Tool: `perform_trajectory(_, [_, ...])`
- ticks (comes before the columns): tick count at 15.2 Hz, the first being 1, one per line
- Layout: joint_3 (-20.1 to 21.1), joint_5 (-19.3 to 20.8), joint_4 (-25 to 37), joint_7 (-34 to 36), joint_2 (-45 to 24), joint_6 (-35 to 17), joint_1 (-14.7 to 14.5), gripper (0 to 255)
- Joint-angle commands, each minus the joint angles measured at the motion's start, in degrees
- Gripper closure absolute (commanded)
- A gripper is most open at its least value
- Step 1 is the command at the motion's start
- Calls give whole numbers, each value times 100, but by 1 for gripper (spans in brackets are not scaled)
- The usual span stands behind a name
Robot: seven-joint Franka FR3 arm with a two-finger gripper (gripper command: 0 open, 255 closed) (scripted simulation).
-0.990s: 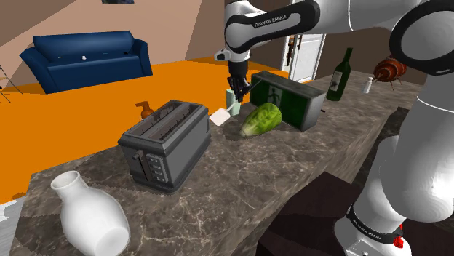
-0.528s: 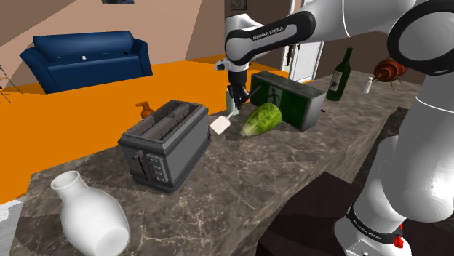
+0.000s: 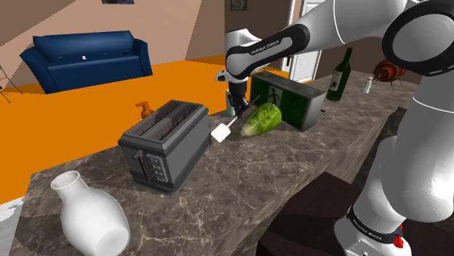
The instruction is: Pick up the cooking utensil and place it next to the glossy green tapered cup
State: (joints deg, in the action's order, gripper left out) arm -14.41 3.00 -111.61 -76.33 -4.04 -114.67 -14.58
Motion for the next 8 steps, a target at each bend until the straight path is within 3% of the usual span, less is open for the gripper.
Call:
perform_trajectory(1, [1,-16,-79,0,-71,-150,2,255])
perform_trajectory(8, [1,-59,-392,-9,-271,-658,15,255])
